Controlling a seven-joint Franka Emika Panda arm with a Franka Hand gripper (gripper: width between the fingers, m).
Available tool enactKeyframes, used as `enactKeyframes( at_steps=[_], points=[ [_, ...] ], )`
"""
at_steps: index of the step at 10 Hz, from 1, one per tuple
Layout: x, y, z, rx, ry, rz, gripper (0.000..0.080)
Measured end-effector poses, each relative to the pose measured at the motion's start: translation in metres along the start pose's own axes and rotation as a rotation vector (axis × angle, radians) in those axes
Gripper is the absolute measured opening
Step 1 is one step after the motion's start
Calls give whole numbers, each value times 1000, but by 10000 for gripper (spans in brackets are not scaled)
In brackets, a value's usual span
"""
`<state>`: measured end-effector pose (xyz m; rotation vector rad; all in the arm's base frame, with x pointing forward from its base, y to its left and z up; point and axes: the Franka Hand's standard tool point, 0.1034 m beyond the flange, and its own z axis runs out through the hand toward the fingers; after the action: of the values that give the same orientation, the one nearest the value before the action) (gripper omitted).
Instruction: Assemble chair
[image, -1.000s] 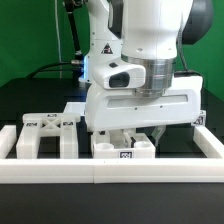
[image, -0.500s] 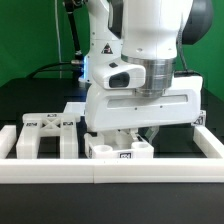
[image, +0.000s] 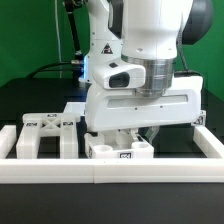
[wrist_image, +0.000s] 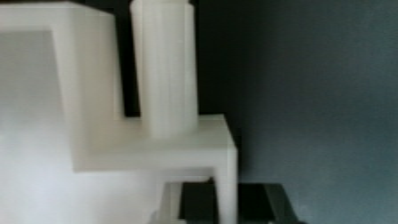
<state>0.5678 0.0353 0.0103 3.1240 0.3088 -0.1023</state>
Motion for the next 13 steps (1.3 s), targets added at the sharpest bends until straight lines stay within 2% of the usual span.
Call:
enactKeyframes(
  at_steps=[7, 10, 13],
  points=[
    [34, -56, -8, 8, 19, 99, 34],
    [42, -77, -14, 15, 23, 105, 34],
    [47, -86, -21, 18, 7, 94, 34]
  ],
)
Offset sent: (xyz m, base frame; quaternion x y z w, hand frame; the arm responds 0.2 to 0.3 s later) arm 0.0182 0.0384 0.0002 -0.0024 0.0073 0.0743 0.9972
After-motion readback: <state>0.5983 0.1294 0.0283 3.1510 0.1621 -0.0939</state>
